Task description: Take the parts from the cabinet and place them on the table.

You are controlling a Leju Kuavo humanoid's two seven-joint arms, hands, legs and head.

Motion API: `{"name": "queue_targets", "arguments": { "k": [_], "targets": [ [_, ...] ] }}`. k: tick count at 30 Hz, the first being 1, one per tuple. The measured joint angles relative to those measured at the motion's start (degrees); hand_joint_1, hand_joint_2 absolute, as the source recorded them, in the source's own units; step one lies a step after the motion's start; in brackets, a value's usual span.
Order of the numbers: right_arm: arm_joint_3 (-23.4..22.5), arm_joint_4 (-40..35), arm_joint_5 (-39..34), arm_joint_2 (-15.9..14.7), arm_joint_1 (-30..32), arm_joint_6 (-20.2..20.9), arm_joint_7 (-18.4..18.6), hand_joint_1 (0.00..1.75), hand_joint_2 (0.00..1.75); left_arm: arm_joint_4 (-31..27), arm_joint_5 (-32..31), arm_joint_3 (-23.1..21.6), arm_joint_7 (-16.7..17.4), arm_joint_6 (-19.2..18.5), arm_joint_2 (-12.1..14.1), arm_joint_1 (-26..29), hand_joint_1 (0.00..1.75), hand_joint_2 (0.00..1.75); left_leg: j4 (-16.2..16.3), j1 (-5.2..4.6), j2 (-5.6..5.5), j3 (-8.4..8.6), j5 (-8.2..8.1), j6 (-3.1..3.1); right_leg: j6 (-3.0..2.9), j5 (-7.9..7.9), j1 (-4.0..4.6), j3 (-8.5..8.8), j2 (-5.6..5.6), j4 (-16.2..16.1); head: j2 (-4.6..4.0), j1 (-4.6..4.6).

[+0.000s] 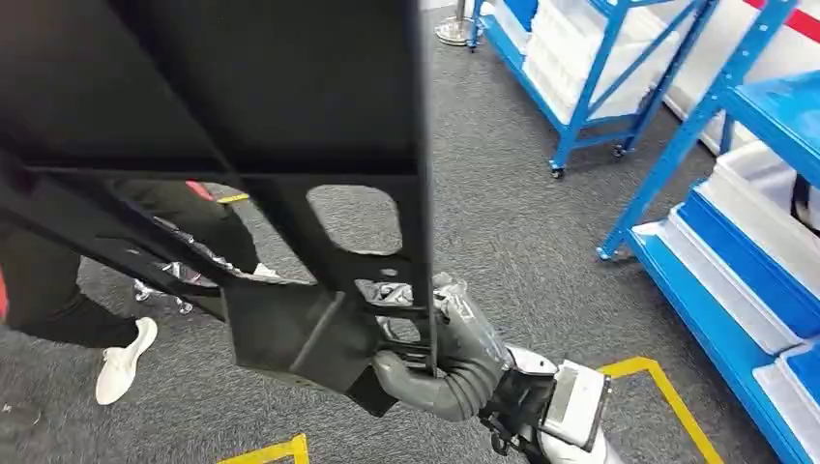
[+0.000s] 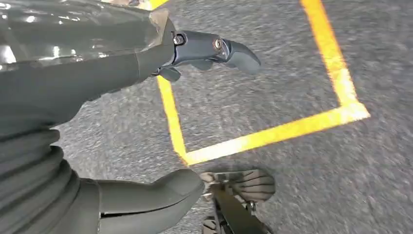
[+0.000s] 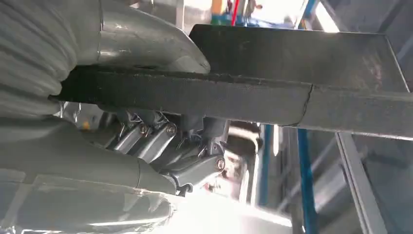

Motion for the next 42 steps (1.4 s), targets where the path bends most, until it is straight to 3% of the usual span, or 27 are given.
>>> {"name": "queue_targets", "arguments": {
  "k": [1, 2, 5, 6, 7, 8, 10, 12, 14, 15, 16, 17, 20, 21, 23, 25, 27, 28, 30, 31, 32, 36, 37, 38, 39, 41, 42],
  "targets": [
    [0.11, 0.31, -0.15, 0.18, 0.01, 0.05, 0.2, 1.75, 1.75, 0.0, 0.0, 0.0, 0.18, 0.24, -0.02, -0.08, 0.0, 1.75, -3.79, -0.48, 3.88, 1.95, -0.25, 0.27, 0.29, -0.24, 0.35, 0.27, -0.62, 0.01, 0.0, 0.0],
    [0.24, 0.64, -0.24, 0.24, -0.08, 0.18, 0.5, 1.75, 1.75, 0.0, 0.0, 0.02, 0.29, 0.55, 0.0, -0.11, 0.0, 1.75, -3.9, -0.71, 3.42, 2.05, 0.05, 0.76, 0.67, -0.48, 1.0, 0.23, -1.23, 0.06, 0.0, 0.2],
    [0.46, 1.75, -2.04, 1.03, 0.35, 0.66, 2.08, 1.75, 1.75, 0.02, -0.02, 0.0, 0.61, 1.9, 0.0, 0.18, 0.0, 1.75, -3.95, -1.31, 0.97, 1.58, -0.02, 1.72, 1.43, -0.67, 0.6, 0.84, -3.26, -0.29, 0.0, 0.17],
    [0.44, 2.14, -2.23, 1.53, 0.63, 0.66, 2.14, 1.75, 1.75, 0.04, -0.09, 0.0, 0.81, 2.18, 0.02, 0.36, 0.0, 1.75, -4.69, -0.75, 0.16, 2.31, 0.48, 2.32, 1.86, -1.07, 0.7, 0.74, -2.98, -0.08, 0.0, 0.2],
    [0.37, 2.87, -2.25, 1.66, 0.97, 0.66, 2.1, 1.75, 1.75, 0.04, -0.18, 0.0, 1.05, 2.47, -0.09, 0.56, 0.0, 1.75, -5.04, -0.69, -0.48, 2.49, 0.69, 2.63, 1.95, -1.84, 0.33, 0.34, 1.25, 1.4, 0.0, 0.28],
    [-0.02, 3.39, -2.23, 1.75, 1.65, 0.5, 1.9, 1.75, 1.75, 0.07, -0.26, 0.02, 1.49, 2.69, -0.07, 0.5, 0.0, 1.75, -5.01, -0.58, -1.25, 2.46, 0.84, 3.04, 1.59, -3.51, 0.23, -1.29, 3.96, 4.92, 0.0, 0.22],
    [-1.07, 4.46, -1.99, 1.73, 3.67, -0.3, 1.81, 1.75, 1.75, 0.07, -0.83, 0.0, 2.49, 2.91, 0.0, 0.53, 0.0, 1.75, -4.99, -0.56, -3.37, 2.35, 0.86, 3.14, 1.12, -7.12, -0.01, -6.08, 5.32, 14.38, 0.0, 0.28],
    [-2.94, 4.77, -1.69, 2.08, 5.92, -1.59, 1.7, 1.75, 1.75, 0.3, -1.07, 0.0, 3.34, 2.91, 0.0, 1.1, 0.0, 1.75, -4.94, -0.6, -5.39, 2.35, 0.85, 3.13, 1.68, -7.64, -0.01, -8.55, 5.52, 18.33, 0.0, 0.26],
    [-5.0, 4.61, -1.25, 2.36, 7.35, -2.49, 1.53, 1.75, 1.75, 0.37, -1.4, -0.02, 3.63, 2.89, 0.02, 1.86, 0.0, 1.75, -4.83, -0.53, -7.29, 2.51, 0.81, 3.05, 3.0, -3.95, -0.19, -5.91, 5.79, 11.43, 0.0, 0.28],
    [-6.06, 4.33, -0.81, 2.36, 8.14, -2.75, 1.42, 1.75, 1.75, 0.37, -1.64, -0.07, 3.63, 2.78, 0.02, 2.07, 0.0, 1.75, -4.69, -0.42, -8.32, 2.6, 0.72, 2.88, 3.71, -1.3, -0.48, -3.15, 6.93, 5.31, 0.0, 0.28],
    [-7.07, 3.92, -0.18, 2.36, 9.01, -2.84, 1.16, 1.75, 1.75, 0.37, -2.05, -0.11, 3.63, 2.54, 0.06, 2.16, 0.0, 1.75, -4.51, -0.39, -9.1, 2.38, 0.6, 2.59, 3.97, 0.05, -0.95, -1.33, 9.75, 1.03, 0.0, 0.33],
    [-7.92, 3.56, 0.39, 2.43, 9.93, -2.91, 0.83, 1.75, 1.75, 0.37, -2.27, -0.18, 3.56, 2.27, 0.29, 2.16, 0.0, 1.75, -4.02, -0.76, -9.92, 2.15, 0.35, 2.18, 3.18, -0.08, -0.77, -1.27, 9.76, 0.64, 0.0, 0.28],
    [-9.74, 1.69, 2.47, 2.95, 11.78, -3.28, 0.09, 1.75, 1.75, 0.44, -3.1, -0.48, 3.19, 1.58, 0.61, 2.85, 0.0, 1.75, -4.48, -0.36, -11.03, 1.75, 0.76, 1.23, 1.87, 0.18, -0.22, -0.91, 8.18, 0.78, 0.0, 0.26],
    [-10.19, 0.99, 2.77, 3.26, 12.06, -3.43, 0.0, 1.75, 1.75, 0.52, -3.15, -0.72, 3.11, 1.49, 0.77, 2.91, 0.0, 1.75, -4.25, -0.29, -11.26, 1.58, 0.59, 0.95, 1.37, 0.48, -0.92, -0.89, 7.46, 0.39, 0.0, 0.26],
    [-10.66, 0.0, 2.95, 3.7, 12.55, -3.54, -0.02, 1.75, 1.75, 0.55, -3.17, -0.87, 3.06, 1.36, 0.92, 2.68, 0.0, 1.75, -0.63, -0.66, -4.47, 0.05, -2.06, 0.49, 0.44, 0.42, -0.82, -0.73, 6.29, 0.36, 0.0, -0.07],
    [-11.06, -0.48, 3.02, 3.74, 13.28, -3.58, -0.02, 1.75, 1.75, 0.55, -3.17, -0.96, 3.02, 1.36, 1.09, 2.14, 0.0, 1.75, 8.56, -0.36, -2.5, -4.39, -6.57, 0.11, 0.09, 0.19, -0.34, -0.72, 4.54, 0.36, 0.0, -0.04],
    [-11.28, -0.59, 3.15, 3.8, 13.67, -3.63, 0.0, 1.75, 1.75, 0.55, -3.21, -1.16, 3.0, 1.31, 1.07, 2.22, 0.0, 1.75, 13.87, -0.12, -2.41, -7.01, -7.88, -0.1, -0.08, 0.05, -0.16, -0.72, 2.92, 0.37, 0.0, -0.02],
    [-11.47, -0.7, 3.38, 3.89, 13.78, -3.65, 0.04, 1.75, 1.75, 0.55, -3.26, -1.18, 2.91, 1.27, 1.07, 2.32, 0.0, 1.75, 12.4, -0.07, -2.24, -6.26, -6.59, -0.07, -0.12, -0.02, -0.12, -0.67, 2.17, 0.37, 0.0, -0.04],
    [-11.67, -0.9, 3.87, 4.13, 13.8, -3.65, 0.15, 1.75, 1.75, 0.55, -3.43, -1.2, 2.36, 1.27, 1.2, 2.33, 0.0, 1.75, 3.25, -0.11, -1.27, -1.21, -2.11, 0.17, -0.14, -0.18, -0.12, -0.44, 0.78, 0.37, 0.0, -0.04],
    [-11.74, -1.24, 4.06, 4.2, 13.95, -3.61, 0.15, 1.75, 1.75, 0.55, -3.43, -1.22, 1.69, 1.31, 1.27, 2.24, 0.0, 1.75, -1.71, -0.23, 0.74, 1.77, -0.35, 0.48, -0.01, -0.31, -0.09, -0.21, 0.2, 0.37, 0.0, -0.04],
    [-11.78, -1.64, 4.39, 4.24, 14.24, -3.5, 0.15, 1.75, 1.75, 0.52, -3.43, -1.25, 1.01, 1.59, 1.36, 1.96, 0.0, 1.75, -3.64, -1.01, 3.55, 2.81, -1.21, 0.83, 0.36, -0.55, 0.48, -0.07, -0.41, 0.38, 0.0, -0.04],
    [-11.78, -3.47, 6.51, 4.02, 14.55, -1.86, -0.41, 1.75, 1.75, 0.48, -2.78, -1.33, -1.57, 1.93, 1.71, 1.54, 0.0, 1.75, -4.23, -1.5, 0.36, 2.49, -0.78, 2.04, 1.49, -0.88, 0.48, 0.79, -3.07, 0.01, 0.0, 0.02],
    [-11.8, -3.94, 6.89, 3.96, 14.44, -1.26, -0.68, 1.75, 1.75, 0.48, -2.69, -1.33, -1.81, 1.81, 1.66, 1.51, 0.0, 1.75, -5.21, -0.56, -0.36, 3.54, -0.13, 2.5, 1.92, -1.4, 0.47, 0.56, -1.78, 0.48, 0.0, 0.07],
    [-11.76, -4.04, 6.93, 3.8, 14.07, -0.74, -1.03, 1.75, 1.75, 0.37, -2.62, -1.33, -2.08, 1.77, 1.31, 1.17, 0.0, 1.75, -5.54, -0.6, -0.8, 3.72, 0.01, 2.77, 1.84, -2.3, 0.18, 0.18, 2.07, 2.2, 0.0, 0.11],
    [-11.74, -4.17, 6.99, 3.74, 13.75, -0.35, -1.31, 1.75, 1.75, 0.31, -2.62, -1.31, -2.1, 1.77, 1.29, 0.63, 0.0, 1.75, -5.51, -0.53, -1.66, 3.63, 0.24, 3.13, 1.42, -4.04, 0.15, -1.51, 4.18, 5.83, 0.0, 0.11],
    [-11.61, -4.17, 7.72, 3.35, 13.32, 0.57, -1.46, 1.75, 1.75, 0.2, -2.62, -1.31, -2.03, 1.75, 0.68, -0.27, 0.0, 1.75, -5.49, -0.45, -3.7, 3.43, 0.3, 3.19, 1.06, -7.67, 0.05, -6.46, 5.41, 15.65, 0.0, 0.37],
    [-11.5, -4.17, 7.85, 3.19, 13.09, 0.7, -1.51, 1.75, 1.75, 0.22, -2.65, -1.33, -1.77, 1.73, 0.44, -0.41, 0.0, 1.75, -5.45, -0.45, -4.64, 3.43, 0.32, 3.17, 1.33, -8.21, 0.04, -8.09, 5.49, 18.59, 0.0, 0.35]
  ]
}}
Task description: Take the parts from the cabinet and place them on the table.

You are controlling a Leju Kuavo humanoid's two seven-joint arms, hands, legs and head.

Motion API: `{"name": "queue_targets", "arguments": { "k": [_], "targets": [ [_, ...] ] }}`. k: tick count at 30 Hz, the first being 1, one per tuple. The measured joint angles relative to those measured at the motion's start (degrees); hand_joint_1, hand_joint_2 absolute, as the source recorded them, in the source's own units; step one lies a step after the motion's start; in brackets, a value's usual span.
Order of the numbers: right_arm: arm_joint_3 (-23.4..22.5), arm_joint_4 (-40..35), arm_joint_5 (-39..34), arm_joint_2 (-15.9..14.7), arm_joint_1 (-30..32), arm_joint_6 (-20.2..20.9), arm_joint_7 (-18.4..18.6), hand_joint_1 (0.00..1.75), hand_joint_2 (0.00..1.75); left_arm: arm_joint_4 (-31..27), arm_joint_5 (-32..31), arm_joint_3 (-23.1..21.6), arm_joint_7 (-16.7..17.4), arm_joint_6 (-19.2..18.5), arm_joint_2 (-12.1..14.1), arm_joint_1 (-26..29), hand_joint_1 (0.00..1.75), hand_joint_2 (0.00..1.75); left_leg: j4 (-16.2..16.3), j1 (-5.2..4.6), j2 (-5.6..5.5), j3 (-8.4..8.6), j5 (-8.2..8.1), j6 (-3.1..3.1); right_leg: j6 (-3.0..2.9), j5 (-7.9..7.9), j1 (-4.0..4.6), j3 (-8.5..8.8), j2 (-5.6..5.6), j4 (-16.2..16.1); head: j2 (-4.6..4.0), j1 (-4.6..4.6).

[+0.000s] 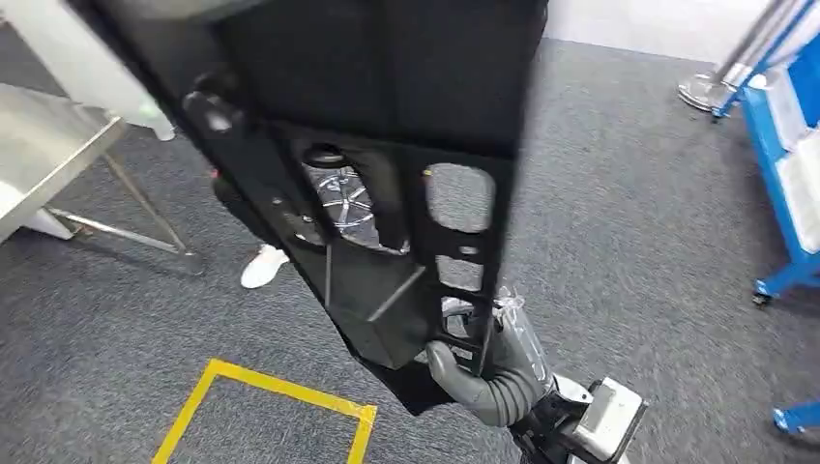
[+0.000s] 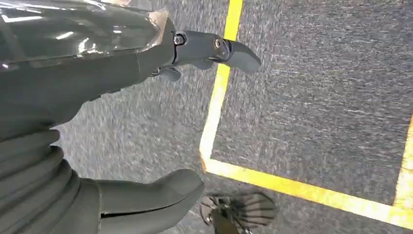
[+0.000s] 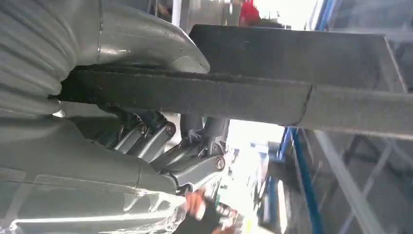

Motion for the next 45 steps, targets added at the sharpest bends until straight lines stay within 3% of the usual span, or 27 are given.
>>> {"name": "queue_targets", "arguments": {
  "k": [1, 3, 4, 5, 9, 10, 12, 13, 15, 16, 17, 19, 20, 21, 25, 27, 28, 31, 32, 34, 35, 36, 37, 40, 41, 43, 45],
  "targets": [
    [0.13, 0.0, 0.0, -0.13, -0.3, 0.13, -0.11, 1.75, 1.75, 0.0, 0.0, 0.0, 0.13, 0.0, -0.24, 0.0, 0.0, 1.75, 0.02, 0.02, -0.84, 0.07, 0.01, -0.02, 0.45, 0.64, -0.05, -0.14, 0.01, -0.26, 0.0, 0.02],
    [0.42, 0.0, 0.02, -0.28, -0.99, 0.33, -0.26, 1.75, 1.75, -0.02, 0.0, 0.0, 0.26, -0.02, -0.59, -0.07, 0.0, 1.75, 0.13, 0.22, -2.71, 0.23, 0.02, -0.25, 1.86, 4.69, -0.37, 3.26, 0.43, -8.17, 0.0, 0.0],
    [0.52, 0.0, 0.04, -0.35, -1.2, 0.44, -0.35, 1.75, 1.75, -0.02, 0.0, 0.0, 0.3, -0.02, -0.74, -0.18, 0.0, 1.75, 0.26, 0.35, -3.59, 0.26, -0.03, -0.5, 2.46, 6.94, -0.65, 5.67, 1.47, -13.55, 0.0, 0.02],
    [0.7, 0.02, 0.09, -0.48, -1.48, 0.55, -0.52, 1.75, 1.75, -0.02, 0.0, 0.0, 0.28, -0.02, -0.74, -0.26, 0.0, 1.75, 0.44, 0.37, -4.35, -0.08, -0.07, -0.91, 2.78, 8.18, -1.26, 7.32, 5.01, -17.71, 0.0, 0.09],
    [1.88, 0.2, -0.64, -0.94, -2.92, 0.57, -1.14, 1.75, 1.75, -0.02, 0.46, 0.2, 0.35, 0.04, -0.52, 0.02, 0.0, 1.75, 0.48, 0.5, -6.69, -1.3, 0.39, -2.5, 0.86, 8.47, -0.65, 7.47, 3.45, -18.11, 0.0, 0.0],
    [2.32, 0.26, -1.05, -0.92, -3.5, 0.52, -1.22, 1.75, 1.75, 0.0, 0.74, 0.31, 0.28, 0.04, -0.37, 0.07, 0.0, 1.75, 0.72, 0.67, -6.92, -1.42, 0.21, -2.65, 0.37, 8.7, -1.64, 7.51, 2.69, -18.42, 0.0, 0.0],
    [2.95, 0.44, -1.88, -0.92, -4.13, 0.55, -1.22, 1.75, 1.75, -0.02, 0.87, 0.5, 0.02, 0.02, -0.3, -0.23, 0.0, 1.75, 5.04, 0.19, -0.12, -3.41, -2.57, -3.08, -0.72, 8.52, -1.23, 7.71, 1.1, -18.43, 0.0, -0.42],
    [3.1, 0.68, -2.23, -0.92, -4.18, 0.63, -1.18, 1.75, 1.75, -0.02, 0.89, 0.7, -0.07, -0.04, -0.17, -0.56, 0.0, 1.75, 9.77, 0.33, 1.43, -5.79, -4.9, -3.26, -0.91, 8.4, -0.95, 7.74, 0.12, -18.43, 0.0, -0.37],
    [3.43, 1.14, -2.32, -0.94, -4.34, 0.63, -0.96, 1.75, 1.75, -0.02, 0.9, 0.74, -0.15, -0.13, -0.22, -0.62, 0.0, 1.75, 18.19, 0.43, 2.25, -10.1, -8.0, -3.49, -1.21, 8.19, -0.59, 7.72, -1.76, -18.42, 0.0, -0.39],
    [3.58, 1.38, -2.32, -0.96, -4.44, 0.66, -0.92, 1.75, 1.75, -0.02, 0.9, 0.74, -0.15, -0.13, -0.22, -0.46, 0.0, 1.75, 19.3, 0.44, 2.37, -10.73, -7.7, -3.54, -1.24, 8.1, -0.53, 7.77, -2.68, -18.41, 0.0, -0.39],
    [3.8, 1.57, -2.32, -0.96, -4.53, 0.66, -0.92, 1.75, 1.75, -0.02, 0.94, 0.79, -0.15, -0.13, -0.2, -0.34, 0.0, 1.75, 17.48, 0.44, 2.5, -9.82, -6.24, -3.45, -1.29, 8.02, -0.48, 7.87, -3.43, -18.41, 0.0, -0.39],
    [3.98, 1.77, -2.34, -0.96, -4.84, 0.66, -0.87, 1.75, 1.75, -0.02, 0.94, 0.81, -0.15, -0.13, -0.04, -0.32, 0.0, 1.75, 7.94, 0.36, 3.69, -4.59, -1.53, -2.97, -1.26, 7.72, -0.42, 8.27, -4.91, -18.41, 0.0, -0.39],
    [4.02, 1.81, -2.4, -0.94, -5.08, 0.7, -0.85, 1.75, 1.75, -0.04, 0.94, 0.81, -0.15, -0.15, 0.0, -0.38, 0.0, 1.75, 2.62, 0.11, 6.4, -1.48, 0.12, -2.4, -1.11, 7.51, -0.26, 8.59, -5.54, -18.41, 0.0, -0.37],
    [4.11, 1.9, -2.47, -0.94, -5.27, 0.76, -0.85, 1.75, 1.75, -0.04, 0.94, 0.81, -0.11, -0.24, 0.09, -0.54, 0.0, 1.75, 1.56, -0.71, 8.61, -0.96, -0.83, -2.11, -0.7, 7.25, 0.43, 8.61, -6.06, -18.3, 0.0, -0.37],
    [4.33, 2.6, -3.21, -0.57, -5.99, 1.36, -0.63, 1.75, 1.75, 0.0, 0.96, 0.94, -0.04, -0.48, 0.11, -0.18, 0.0, 1.75, 0.89, -0.93, 5.25, -1.15, -0.48, -1.23, 0.33, 6.89, 0.54, 9.44, -8.58, -18.79, 0.0, -0.31],
    [4.33, 3.04, -3.28, -0.48, -6.34, 1.59, -0.57, 1.75, 1.75, 0.0, 1.01, 1.22, 0.09, -0.33, -0.15, -0.07, 0.0, 1.75, 0.2, -0.06, 3.94, -0.53, 0.22, -0.48, 0.36, 5.0, 0.11, 7.99, -2.18, -15.48, 0.0, -0.26],
    [4.33, 3.3, -3.26, -0.54, -6.36, 1.66, -0.57, 1.75, 1.75, -0.02, 1.05, 1.31, 0.06, -0.16, -0.15, -0.28, 0.0, 1.75, 0.2, -0.01, 3.09, -0.65, 0.22, -0.39, 0.02, 3.24, -0.01, 6.0, -0.74, -11.37, 0.0, -0.11],
    [4.37, 4.5, -3.15, -0.65, -6.35, 1.66, -0.46, 1.75, 1.75, 0.0, 1.14, 1.36, 0.04, -0.15, -0.37, -0.21, 0.0, 1.75, 0.23, 0.02, 0.28, -0.76, 0.21, -0.33, 0.27, -0.29, -0.21, -0.02, -0.04, -0.09, 0.0, -0.02],
    [4.37, 4.77, -3.15, -0.63, -6.41, 1.66, -0.46, 1.75, 1.75, 0.0, 1.07, 1.36, 0.04, -0.15, -0.44, -0.13, 0.0, 1.75, 0.27, 0.09, -0.73, -0.7, 0.22, -0.35, 0.87, 0.71, -0.3, 0.11, -0.04, -1.03, 0.0, 0.0],
    [4.39, 5.09, -3.15, -0.61, -6.59, 1.66, -0.48, 1.75, 1.75, 0.0, 0.98, 1.36, 0.04, -0.15, -0.66, -0.15, 0.0, 1.75, 0.53, 0.36, -2.72, -0.59, 0.11, -0.62, 2.46, 5.13, -0.71, 3.8, 0.44, -9.74, 0.0, 0.0],
    [4.41, 5.27, -3.15, -0.61, -6.72, 1.66, -0.48, 1.75, 1.75, -0.02, 0.76, 1.36, 0.04, -0.15, -0.72, -0.15, 0.0, 1.75, 0.89, 0.46, -3.69, -0.71, -0.07, -1.02, 3.26, 7.51, -1.29, 6.24, 2.7, -15.35, 0.0, 0.02],
    [4.44, 5.49, -3.1, -0.63, -6.76, 1.66, -0.5, 1.75, 1.75, -0.02, 0.68, 1.36, 0.06, -0.17, -0.68, -0.23, 0.0, 1.75, 1.44, 0.28, -4.35, -1.07, -0.25, -1.5, 3.09, 7.49, -1.81, 6.81, 5.93, -17.31, 0.0, 0.07],
    [4.46, 5.53, -2.95, -0.57, -6.67, 1.66, -0.55, 1.75, 1.75, -0.02, 0.68, 1.38, 0.11, -0.2, -0.65, -0.23, 0.0, 1.75, 1.69, 0.2, -5.07, -1.52, -0.32, -1.8, 2.06, 7.68, -1.59, 7.14, 4.76, -17.44, 0.0, 0.02],
    [4.44, 5.57, -2.91, -0.17, -6.79, 1.6, -0.59, 1.75, 1.75, 0.02, 0.63, 1.36, 0.13, -0.46, -0.7, 0.01, 0.0, 1.75, 1.11, 0.62, -6.54, -2.03, 0.26, -2.8, 0.84, 7.94, -1.05, 7.1, 3.22, -17.36, 0.0, -0.04],
    [4.39, 5.57, -2.91, 0.06, -6.88, 1.59, -0.59, 1.75, 1.75, 0.02, 0.63, 1.29, 0.15, -0.48, -0.76, 0.04, 0.0, 1.75, 1.52, 0.77, -5.51, -2.14, -0.08, -2.91, 0.3, 8.09, -1.87, 7.26, 2.39, -17.61, 0.0, -0.02],
    [4.39, 5.57, -2.91, 0.33, -6.77, 1.59, -0.61, 1.75, 1.75, -0.02, 0.63, 1.33, 0.2, -0.46, -0.9, -0.33, 0.0, 1.75, 7.19, 0.28, 0.81, -4.89, -3.36, -3.4, -0.85, 7.82, -1.39, 7.46, 0.86, -17.62, 0.0, -0.42],
    [4.28, 5.6, -2.89, 0.33, -6.73, 1.59, -0.59, 1.75, 1.75, -0.02, 0.63, 1.31, 0.2, -0.48, -0.89, -0.57, 0.0, 1.75, 16.49, 0.48, 2.21, -9.67, -7.31, -3.61, -1.21, 7.59, -0.94, 7.47, -0.88, -17.61, 0.0, -0.42]
  ]
}}
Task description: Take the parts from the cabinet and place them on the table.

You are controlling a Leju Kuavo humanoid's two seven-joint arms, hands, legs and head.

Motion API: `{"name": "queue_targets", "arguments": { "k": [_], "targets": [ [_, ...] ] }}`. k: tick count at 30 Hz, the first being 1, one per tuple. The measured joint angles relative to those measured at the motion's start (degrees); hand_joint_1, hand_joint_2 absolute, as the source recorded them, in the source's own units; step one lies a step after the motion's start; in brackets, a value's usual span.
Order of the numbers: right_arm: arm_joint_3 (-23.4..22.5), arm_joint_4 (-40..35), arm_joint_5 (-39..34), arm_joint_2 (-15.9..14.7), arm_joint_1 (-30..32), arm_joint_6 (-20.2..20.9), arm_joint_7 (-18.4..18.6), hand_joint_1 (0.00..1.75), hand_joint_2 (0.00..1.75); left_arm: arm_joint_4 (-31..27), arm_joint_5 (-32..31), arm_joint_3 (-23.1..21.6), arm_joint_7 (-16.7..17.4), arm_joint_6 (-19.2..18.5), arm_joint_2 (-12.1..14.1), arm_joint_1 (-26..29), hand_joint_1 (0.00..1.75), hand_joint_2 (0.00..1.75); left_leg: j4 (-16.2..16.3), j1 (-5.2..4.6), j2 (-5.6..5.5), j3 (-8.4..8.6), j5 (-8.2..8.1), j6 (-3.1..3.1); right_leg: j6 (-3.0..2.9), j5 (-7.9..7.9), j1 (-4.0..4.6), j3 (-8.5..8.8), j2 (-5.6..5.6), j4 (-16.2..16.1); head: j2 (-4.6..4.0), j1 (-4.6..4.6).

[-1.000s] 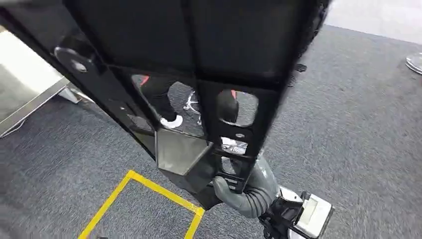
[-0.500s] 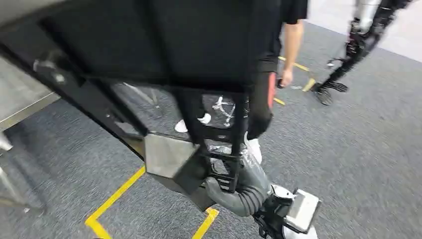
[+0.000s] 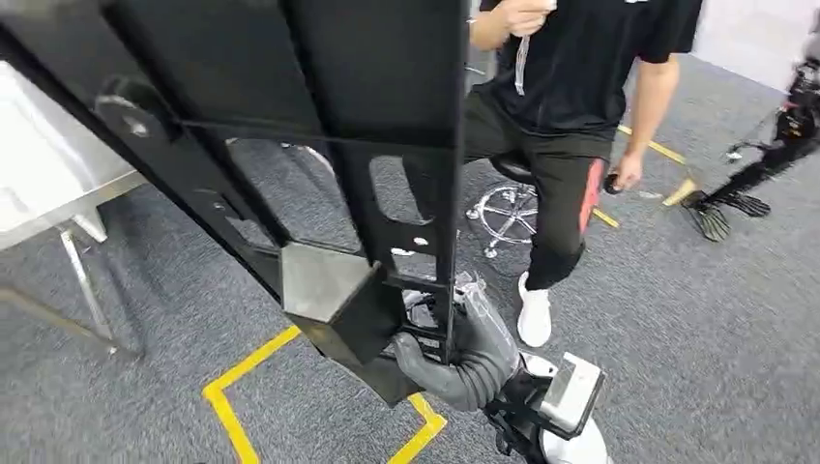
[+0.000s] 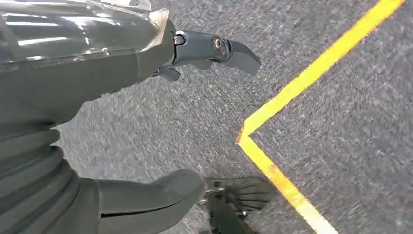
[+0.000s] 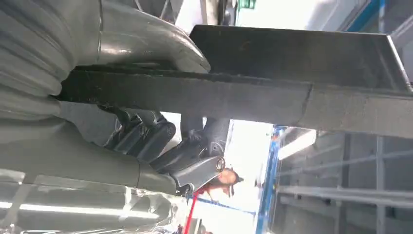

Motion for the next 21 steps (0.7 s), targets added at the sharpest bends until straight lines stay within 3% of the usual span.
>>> {"name": "queue_targets", "arguments": {
  "k": [1, 2, 3, 4, 5, 6, 7, 10, 11, 12, 13, 14, 16, 17, 18, 19, 20, 21],
  "targets": [
    [0.0, 0.07, -0.02, 0.0, 0.01, 0.0, 0.0, 1.75, 1.75, 0.0, -0.02, 0.0, 0.0, 0.0, -0.09, 0.08, 0.0, 1.75, 3.02, 0.03, 0.13, -1.63, -0.63, -0.08, -0.13, -0.1, 0.13, 0.04, -0.85, 0.0, 0.0, 0.0],
    [0.02, 0.15, 0.0, 0.0, 0.0, 0.0, 0.0, 1.75, 1.75, 0.0, -0.02, 0.0, 0.02, 0.0, -0.15, 0.22, 0.0, 1.75, 3.08, 0.07, 0.23, -1.8, 0.22, -0.05, -0.19, -0.19, 0.16, 0.16, -1.66, 0.01, 0.0, 0.0],
    [0.02, 0.2, 0.0, 0.02, 0.0, 0.0, 0.0, 1.75, 1.75, 0.0, 0.0, 0.02, 0.04, 0.0, -0.15, 0.27, 0.0, 1.75, 0.26, 0.09, 0.33, -0.43, 2.22, 0.02, -0.31, -0.34, 0.18, 0.35, -2.43, 0.01, 0.0, -0.02],
    [0.02, 0.22, 0.0, 0.07, -0.01, 0.0, 0.0, 1.75, 1.75, 0.0, -0.02, 0.02, 0.04, 0.0, -0.13, 0.27, 0.0, 1.75, -4.64, 0.08, 0.8, 2.17, 4.83, 0.21, -0.15, -0.61, 0.18, 0.65, -3.14, 0.01, 0.0, 0.0],
    [0.0, 0.22, 0.0, 0.11, -0.06, -0.02, 0.0, 1.75, 1.75, 0.0, -0.02, 0.02, 0.05, 0.0, -0.09, 0.22, 0.0, 1.75, -9.99, 0.02, 2.06, 5.18, 7.19, 0.48, 0.06, -0.87, 0.19, 1.04, -3.74, 0.0, 0.0, 0.0],
    [0.0, 0.22, 0.0, 0.13, -0.07, -0.02, 0.0, 1.75, 1.75, -0.02, -0.02, 0.02, 0.04, 0.0, -0.09, 0.14, 0.0, 1.75, -13.83, -0.26, 4.87, 7.28, 7.47, 0.73, 0.36, -1.14, 0.34, 1.44, -4.34, -0.01, 0.0, 0.0],
    [-0.02, 0.22, 0.0, 0.11, -0.13, -0.02, -0.02, 1.75, 1.75, -0.02, -0.02, 0.02, 0.07, 0.0, -0.11, 0.0, 0.0, 1.75, -14.09, -1.07, 5.98, 7.51, 6.89, 1.03, 0.67, -1.34, 1.17, 1.4, -4.89, 0.03, 0.0, 0.06],
    [0.0, 0.22, 0.07, 0.13, -0.13, -0.02, -0.02, 1.75, 1.75, -0.04, -0.22, 0.02, 0.09, -0.13, -0.13, -0.14, 0.0, 1.75, -14.19, -1.41, 3.34, 6.92, 6.8, 1.8, 1.38, -1.6, 0.93, 1.88, -6.79, -0.45, 0.0, 0.04],
    [0.0, 0.17, 0.07, 0.29, -0.18, -0.02, -0.02, 1.75, 1.75, -0.04, -0.39, 0.02, 0.11, -0.2, -0.13, -0.12, 0.0, 1.75, -14.81, -1.16, 2.47, 7.45, 7.11, 2.23, 1.88, -1.9, 1.27, 2.43, -7.11, -0.56, 0.0, 0.02],
    [-0.11, 0.24, 0.07, 0.3, -0.29, -0.11, -0.02, 1.75, 1.75, -0.04, -0.5, 0.02, 0.09, -0.33, -0.28, 0.02, 0.0, 1.75, -15.29, -0.73, 1.91, 7.94, 7.4, 2.56, 2.06, -2.55, 0.86, 1.85, -4.18, 0.57, 0.0, 0.09],
    [-0.15, 0.26, 0.07, 0.31, -0.27, -0.15, -0.13, 1.75, 1.75, -0.07, -0.57, 0.02, 0.11, -0.5, -0.33, -0.16, 0.0, 1.75, -15.39, -0.53, 1.25, 8.02, 7.46, 2.83, 1.72, -3.96, 0.86, 0.48, -1.6, 3.29, 0.0, 0.06],
    [-0.2, 0.28, 0.16, 0.2, -0.17, -0.15, -0.17, 1.75, 1.75, -0.07, -0.57, 0.04, 0.09, -0.52, -0.29, -0.42, 0.0, 1.75, -15.38, -0.46, 0.55, 7.96, 7.53, 3.15, 1.33, -5.78, 0.79, -1.73, -0.15, 7.65, 0.0, 0.31],
    [-0.35, 0.46, 0.57, -0.04, 0.29, -0.15, -0.13, 1.75, 1.75, -0.07, -0.57, 0.04, 0.11, -0.52, -0.42, -0.56, 0.0, 1.75, -15.36, -0.47, -1.51, 7.85, 7.5, 3.2, 1.19, -8.53, 0.76, -6.77, 0.78, 16.8, 0.0, 0.33],
    [-0.37, 0.5, 0.59, -0.09, 0.4, -0.15, -0.13, 1.75, 1.75, -0.07, -0.57, 0.04, 0.11, -0.5, -0.44, -0.43, 0.0, 1.75, -15.36, -0.46, -2.38, 7.89, 7.5, 3.19, 1.53, -8.28, 0.76, -7.77, 0.85, 17.95, 0.0, 0.31],
    [-0.44, 0.55, 0.61, -0.09, 0.4, -0.15, -0.15, 1.75, 1.75, -0.07, -0.57, 0.04, 0.13, -0.5, -0.5, -0.3, 0.0, 1.75, -15.32, -0.4, -3.35, 7.96, 7.49, 3.17, 2.12, -6.9, 0.69, -7.34, 0.87, 16.13, 0.0, 0.33],
    [-0.44, 0.55, 0.7, -0.07, 0.4, -0.15, -0.13, 1.75, 1.75, -0.07, -0.57, 0.04, 0.15, -0.48, -0.57, -0.24, 0.0, 1.75, -15.28, -0.3, -4.28, 8.09, 7.47, 3.11, 2.79, -4.75, 0.56, -5.74, 1.02, 12.06, 0.0, 0.31],
    [-0.42, 0.55, 0.77, -0.04, 0.41, -0.15, -0.15, 1.75, 1.75, -0.07, -0.57, 0.04, 0.17, -0.37, -0.64, -0.23, 0.0, 1.75, -15.2, -0.15, -5.38, 8.28, 7.4, 2.91, 3.54, -1.83, 0.29, -2.94, 1.9, 5.77, 0.0, 0.35],
    [-0.4, 0.55, 0.79, -0.04, 0.43, -0.15, -0.13, 1.75, 1.75, -0.07, -0.57, 0.04, 0.17, -0.31, -0.68, -0.23, 0.0, 1.75, -15.08, -0.11, -6.07, 8.23, 7.3, 2.64, 3.96, -0.06, -0.11, -1.1, 4.08, 1.46, 0.0, 0.33]
  ]
}}
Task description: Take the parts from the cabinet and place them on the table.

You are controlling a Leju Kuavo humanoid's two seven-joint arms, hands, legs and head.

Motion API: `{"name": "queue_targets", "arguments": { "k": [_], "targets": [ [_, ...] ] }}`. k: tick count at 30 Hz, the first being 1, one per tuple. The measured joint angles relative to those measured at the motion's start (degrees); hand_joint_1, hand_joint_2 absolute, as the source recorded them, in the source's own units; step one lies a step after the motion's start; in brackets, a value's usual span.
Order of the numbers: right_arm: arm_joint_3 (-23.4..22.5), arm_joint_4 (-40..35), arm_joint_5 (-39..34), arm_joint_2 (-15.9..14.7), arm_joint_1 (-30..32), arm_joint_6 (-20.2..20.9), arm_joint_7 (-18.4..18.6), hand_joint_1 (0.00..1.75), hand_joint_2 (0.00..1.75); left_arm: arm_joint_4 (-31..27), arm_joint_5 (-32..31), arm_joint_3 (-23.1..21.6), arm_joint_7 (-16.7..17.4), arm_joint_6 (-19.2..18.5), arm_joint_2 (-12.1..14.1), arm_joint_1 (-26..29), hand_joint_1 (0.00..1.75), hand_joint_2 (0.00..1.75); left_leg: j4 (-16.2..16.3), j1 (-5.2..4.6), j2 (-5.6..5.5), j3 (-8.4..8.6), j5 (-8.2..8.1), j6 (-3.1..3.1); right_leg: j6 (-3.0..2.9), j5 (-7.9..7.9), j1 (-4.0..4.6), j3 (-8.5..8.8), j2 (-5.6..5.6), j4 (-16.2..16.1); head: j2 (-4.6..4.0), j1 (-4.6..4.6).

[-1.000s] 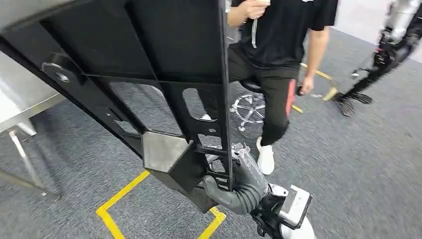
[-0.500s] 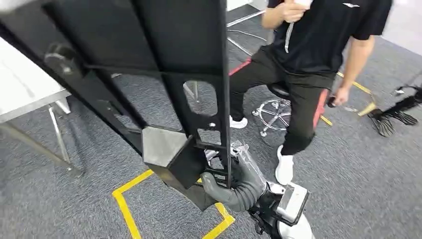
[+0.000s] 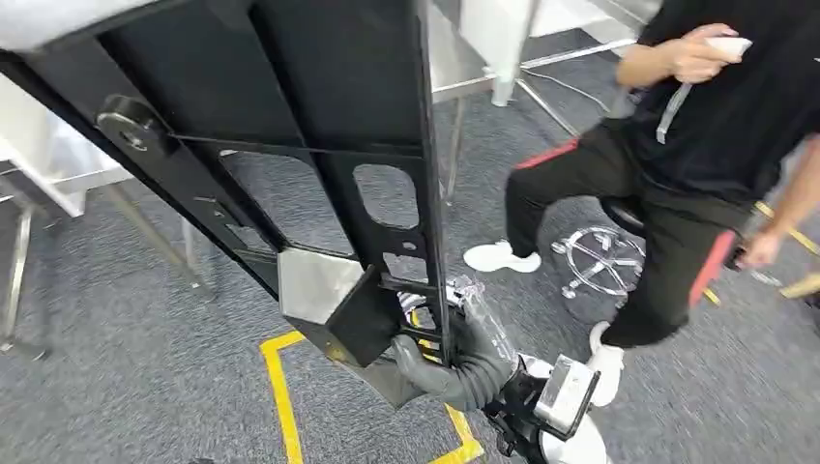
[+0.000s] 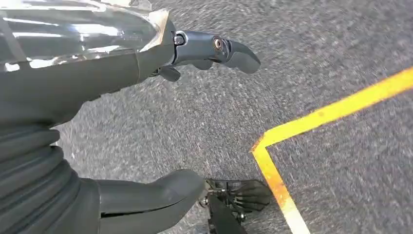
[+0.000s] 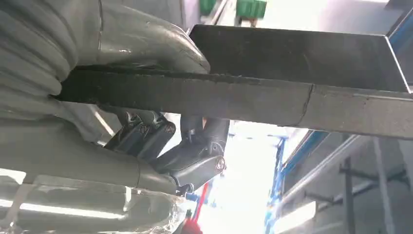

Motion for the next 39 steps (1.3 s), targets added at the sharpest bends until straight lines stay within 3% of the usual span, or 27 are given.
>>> {"name": "queue_targets", "arguments": {
  "k": [1, 2, 4, 5, 6, 7, 8, 10, 11, 13, 14, 15, 16, 17, 20, 21, 22, 23, 24, 26, 27, 28, 30, 31, 33, 35, 39],
  "targets": [
    [0.0, 0.02, 0.04, 0.02, 0.09, 0.0, 0.0, 1.75, 1.75, 0.0, 0.0, 0.0, 0.02, 0.07, 0.04, -0.02, 0.0, 1.75, 0.41, -0.37, -0.75, -0.18, -0.14, -0.5, -0.63, -0.08, 0.05, 0.25, 1.43, -1.04, 0.0, 0.02],
    [0.0, 0.02, 0.07, 0.06, 0.19, 0.0, -0.02, 1.75, 1.75, 0.0, 0.0, 0.02, 0.04, 0.2, 0.04, 0.05, 0.0, 1.75, 0.27, -0.37, -1.22, -0.42, -0.06, -0.73, -1.44, 0.14, 0.02, 0.62, 0.52, -1.13, 0.0, 0.0],
    [0.0, 0.04, 0.07, 0.2, 0.24, -0.09, 0.0, 1.75, 1.75, 0.0, 0.0, 0.02, 0.07, 0.24, 0.04, 0.41, 0.0, 1.75, -0.16, -0.06, -2.05, -0.65, 0.37, -1.39, -2.12, 0.28, 0.51, 0.59, -0.26, -1.04, 0.0, 0.0],
    [-0.02, 0.04, 0.07, 0.39, 0.18, -0.13, 0.0, 1.75, 1.75, 0.02, 0.0, 0.0, 0.09, 0.24, 0.11, 0.62, 0.0, 1.75, -0.12, -0.06, -2.58, -0.8, 0.35, -1.6, -2.53, 0.51, -0.01, 0.69, -0.87, -1.26, 0.0, -0.02],
    [-0.02, 0.04, 0.07, 0.67, 0.1, -0.13, 0.0, 1.75, 1.75, 0.04, 0.0, -0.07, 0.13, 0.24, 0.11, 0.78, 0.0, 1.75, 0.3, -0.01, -1.59, -0.84, -0.06, -1.71, -2.81, 0.56, -0.47, 0.84, -1.56, -1.39, 0.0, 0.02],
    [-0.02, 0.04, 0.07, 0.88, 0.17, -0.13, -0.02, 1.75, 1.75, 0.04, 0.0, -0.04, 0.13, 0.24, -0.09, 0.75, 0.0, 1.75, 2.21, -0.43, 1.87, -1.7, -1.36, -2.0, -3.28, 0.42, -0.31, 0.94, -2.1, -1.39, 0.0, -0.37],
    [-0.04, 0.02, 0.04, 0.98, 0.22, -0.15, -0.04, 1.75, 1.75, 0.02, 0.0, -0.02, 0.15, 0.31, 0.07, 0.53, 0.0, 1.75, 6.18, -0.3, 4.26, -3.73, -3.54, -2.28, -3.83, 0.34, -0.17, 0.96, -2.88, -1.39, 0.0, -0.55],
    [-0.11, 0.06, 0.11, 0.96, 0.37, -0.15, 0.0, 1.75, 1.75, 0.02, 0.0, -0.02, 0.18, 0.33, 0.09, 0.34, 0.0, 1.75, 15.67, -0.07, 6.02, -8.63, -7.45, -2.62, -4.25, 0.11, 0.3, 0.93, -4.68, -1.38, 0.0, -0.55],
    [-0.11, 0.09, 0.11, 0.96, 0.48, -0.15, 0.02, 1.75, 1.75, 0.02, 0.0, -0.02, 0.2, 0.33, 0.0, 0.41, 0.0, 1.75, 17.97, -0.02, 6.24, -9.91, -7.72, -2.67, -4.33, 0.05, 0.4, 0.95, -5.49, -1.38, 0.0, -0.55],
    [-0.09, 0.13, 0.26, 1.03, 0.51, -0.09, 0.07, 1.75, 1.75, 0.02, 0.04, -0.02, 0.2, 0.35, -0.04, 0.63, 0.0, 1.75, 14.49, 0.04, 6.51, -8.28, -4.8, -2.54, -4.51, -0.12, 0.46, 1.12, -6.97, -1.37, 0.0, -0.57],
    [-0.09, 0.13, 0.28, 1.07, 0.48, 0.07, 0.09, 1.75, 1.75, 0.02, 0.13, 0.02, 0.2, 0.48, 0.02, 0.65, 0.0, 1.75, 8.91, 0.0, 7.17, -5.3, -2.06, -2.27, -4.39, -0.32, 0.48, 1.38, -7.74, -1.38, 0.0, -0.55],
    [-0.09, 0.13, 0.28, 1.11, 0.4, 0.2, 0.11, 1.75, 1.75, 0.02, 0.22, 0.11, 0.2, 0.55, 0.11, 0.63, 0.0, 1.75, 4.01, -0.2, 9.11, -2.44, -0.15, -1.87, -4.24, -0.55, 0.54, 1.67, -8.29, -1.38, 0.0, -0.55],
    [-0.09, 0.13, 0.28, 1.11, 0.34, 0.2, 0.11, 1.75, 1.75, 0.02, 0.44, 0.24, 0.2, 0.68, 0.18, 0.48, 0.0, 1.75, 0.79, -0.87, 13.32, -0.7, -0.63, -1.4, -3.86, -0.82, 0.91, 2.0, -8.89, -1.38, 0.0, -0.53],
    [-0.09, 0.15, 0.31, 1.09, 0.22, 0.22, 0.11, 1.75, 1.75, 0.02, 0.57, 0.31, 0.17, 0.7, 0.26, 0.39, 0.0, 1.75, 0.65, -0.99, 12.72, -0.66, -0.39, -1.2, -3.48, -1.06, 1.59, 1.99, -9.46, -1.33, 0.0, -0.35],
    [0.0, 0.24, 0.31, 1.11, 0.16, 0.24, 0.13, 1.75, 1.75, 0.02, 0.59, 0.39, 0.15, 0.68, 0.33, 0.55, 0.0, 1.75, 0.54, -1.39, 9.97, -1.16, -0.41, -0.64, -2.86, -1.29, 1.43, 2.67, -11.76, -1.85, 0.0, -0.44],
    [0.0, 0.22, 0.28, 1.11, 0.03, 0.24, 0.13, 1.75, 1.75, 0.02, 0.61, 0.48, 0.15, 0.68, 0.35, 0.64, 0.0, 1.75, -0.37, -0.53, 9.04, -0.41, 0.16, -0.07, -2.36, -1.77, 1.79, 2.34, -11.57, -1.63, 0.0, -0.39],
    [-0.04, 0.37, 0.33, 1.0, -0.19, 0.22, 0.15, 1.75, 1.75, 0.02, 0.61, 0.61, -0.02, 0.7, 0.26, 0.79, 0.0, 1.75, -0.71, -0.59, 8.84, -0.13, 0.24, 0.09, -2.32, -2.5, 1.15, 2.29, -8.11, -0.18, 0.0, -0.22],
    [-0.04, 0.37, 0.45, 0.96, -0.23, -0.12, 0.15, 1.75, 1.75, 0.02, 0.61, 0.83, -0.02, 0.68, 0.3, 0.68, 0.0, 1.75, -0.71, -0.4, 8.04, -0.1, 0.35, 0.47, -2.8, -4.22, 1.18, 0.53, -5.31, 3.54, 0.0, -0.22],
    [-0.04, 0.42, 1.09, 0.88, -0.07, -0.69, 0.32, 1.75, 1.75, 0.02, 0.63, 0.9, -0.07, 0.68, 0.44, 0.59, 0.0, 1.75, -0.7, -0.24, 7.29, -0.15, 0.33, 0.52, -3.09, -6.16, 1.14, -1.96, -3.83, 8.26, 0.0, 0.09],
    [-0.02, 0.61, 2.12, 0.77, 0.22, -1.81, 1.05, 1.75, 1.75, 0.02, 0.63, 0.94, -0.15, 0.64, 0.42, 0.72, 0.0, 1.75, -0.67, -0.25, 5.95, -0.16, 0.3, 0.55, -2.96, -8.59, 1.06, -6.55, -3.18, 16.46, 0.0, 0.15],
    [-0.02, 0.7, 2.21, 0.72, 0.31, -2.14, 1.18, 1.75, 1.75, 0.02, 0.63, 0.96, -0.15, 0.57, 0.42, 0.82, 0.0, 1.75, -0.64, -0.25, 5.47, -0.12, 0.28, 0.53, -2.58, -8.13, 1.05, -7.15, -3.16, 16.79, 0.0, 0.17],
    [-0.02, 0.7, 2.32, 0.7, 0.28, -2.23, 1.22, 1.75, 1.75, 0.04, 0.63, 0.98, -0.17, 0.48, 0.37, 0.89, 0.0, 1.75, -0.62, -0.19, 5.0, -0.06, 0.24, 0.46, -1.87, -6.53, 0.96, -6.43, -3.16, 14.26, 0.0, 0.17],
    [-0.02, 0.7, 2.47, 0.55, 0.16, -2.27, 1.22, 1.75, 1.75, 0.02, 0.63, 1.03, -0.17, 0.48, 0.24, 0.9, 0.0, 1.75, -0.5, -0.02, 4.21, 0.3, 0.0, 0.08, -0.39, -1.45, 0.58, -1.88, -3.15, 3.62, 0.0, 0.17],
    [-0.02, 0.7, 2.56, 0.46, 0.15, -2.27, 1.22, 1.75, 1.75, 0.04, 0.63, 1.07, -0.17, 0.48, 0.26, 0.91, 0.0, 1.75, -0.39, -0.14, 3.99, 0.28, -0.18, -0.3, -0.14, 0.22, 0.29, -0.05, -2.93, -0.8, 0.0, 0.24],
    [-0.04, 0.72, 2.62, 0.44, 0.15, -2.3, 1.27, 1.75, 1.75, 0.04, 0.63, 1.25, -0.2, 0.48, 0.35, 0.94, 0.0, 1.75, 0.07, -0.54, 3.81, 0.02, -0.46, -0.82, -1.48, 0.58, 0.41, 0.19, -2.83, -1.31, 0.0, 0.18],
    [-0.06, 0.72, 2.67, 0.48, 0.13, -2.36, 1.29, 1.75, 1.75, 0.04, 0.63, 1.36, -0.2, 0.48, 0.46, 1.13, 0.0, 1.75, 0.21, -0.57, 3.93, -0.07, -0.38, 0.63, -1.69, 0.76, 0.27, 0.15, -2.76, -1.4, 0.0, 0.17],
    [-0.09, 0.72, 2.75, 0.48, 0.11, -2.38, 1.29, 1.75, 1.75, 0.04, 0.63, 1.36, -0.2, 0.48, 0.42, 1.15, 0.0, 1.75, -0.25, -0.47, 4.01, 0.32, -0.38, 0.7, -1.73, 0.73, 0.5, 0.2, -2.61, -1.4, 0.0, 0.17]
  ]
}}
